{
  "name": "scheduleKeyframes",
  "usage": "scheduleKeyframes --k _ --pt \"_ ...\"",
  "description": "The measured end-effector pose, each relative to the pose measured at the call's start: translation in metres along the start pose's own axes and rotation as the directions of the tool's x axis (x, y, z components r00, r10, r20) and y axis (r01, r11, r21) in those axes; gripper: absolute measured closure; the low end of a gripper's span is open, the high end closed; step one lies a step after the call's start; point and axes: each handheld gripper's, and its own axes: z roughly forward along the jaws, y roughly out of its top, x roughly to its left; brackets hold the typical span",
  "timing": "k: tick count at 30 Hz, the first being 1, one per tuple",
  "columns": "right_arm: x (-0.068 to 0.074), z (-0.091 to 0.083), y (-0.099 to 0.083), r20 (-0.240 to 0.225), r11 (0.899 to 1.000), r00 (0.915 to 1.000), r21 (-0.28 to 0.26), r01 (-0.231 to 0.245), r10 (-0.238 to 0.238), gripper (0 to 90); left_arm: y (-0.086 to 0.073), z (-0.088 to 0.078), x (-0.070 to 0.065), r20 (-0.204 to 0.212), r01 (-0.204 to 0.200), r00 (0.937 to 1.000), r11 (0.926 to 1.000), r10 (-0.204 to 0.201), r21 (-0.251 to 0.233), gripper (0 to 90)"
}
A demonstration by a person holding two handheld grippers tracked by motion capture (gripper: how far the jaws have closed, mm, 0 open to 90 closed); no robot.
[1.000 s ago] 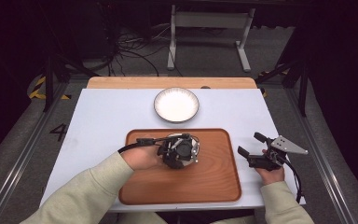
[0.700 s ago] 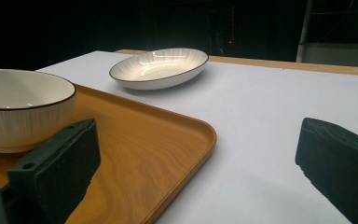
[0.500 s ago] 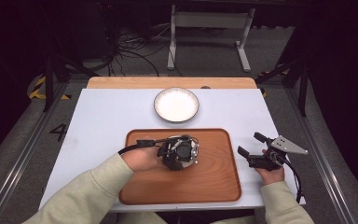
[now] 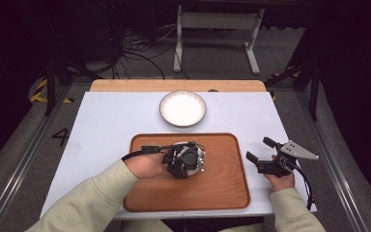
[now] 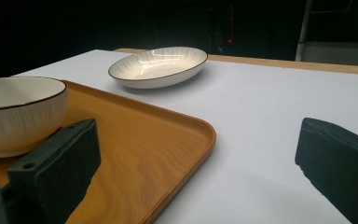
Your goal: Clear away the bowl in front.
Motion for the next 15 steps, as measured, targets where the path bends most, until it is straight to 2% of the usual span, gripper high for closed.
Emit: scheduleKeyframes --k 8,11,15 --pt "-0.0003 -0.0004 0.0002 -0.004 1.000 1.0000 -0.001 -0.003 0.003 0.7 0.0003 0.0050 -0.0044 0.025 -0.002 0.9997 1.0000 0.002 0.006 76.3" --pt "-0.0004 -0.0004 0.0002 -0.005 1.000 1.0000 -0.001 -0.003 0.003 0.7 0.0000 0.0012 -0.0038 0.028 0.004 0.9996 0.9997 -0.003 -0.023 74.9" --pt "-0.0006 -0.0004 0.0002 -0.005 1.000 1.0000 -0.001 -0.003 0.003 0.7 -0.0018 -0.0044 -0.0036 0.023 0.015 0.9996 0.9980 -0.013 -0.062 65.0"
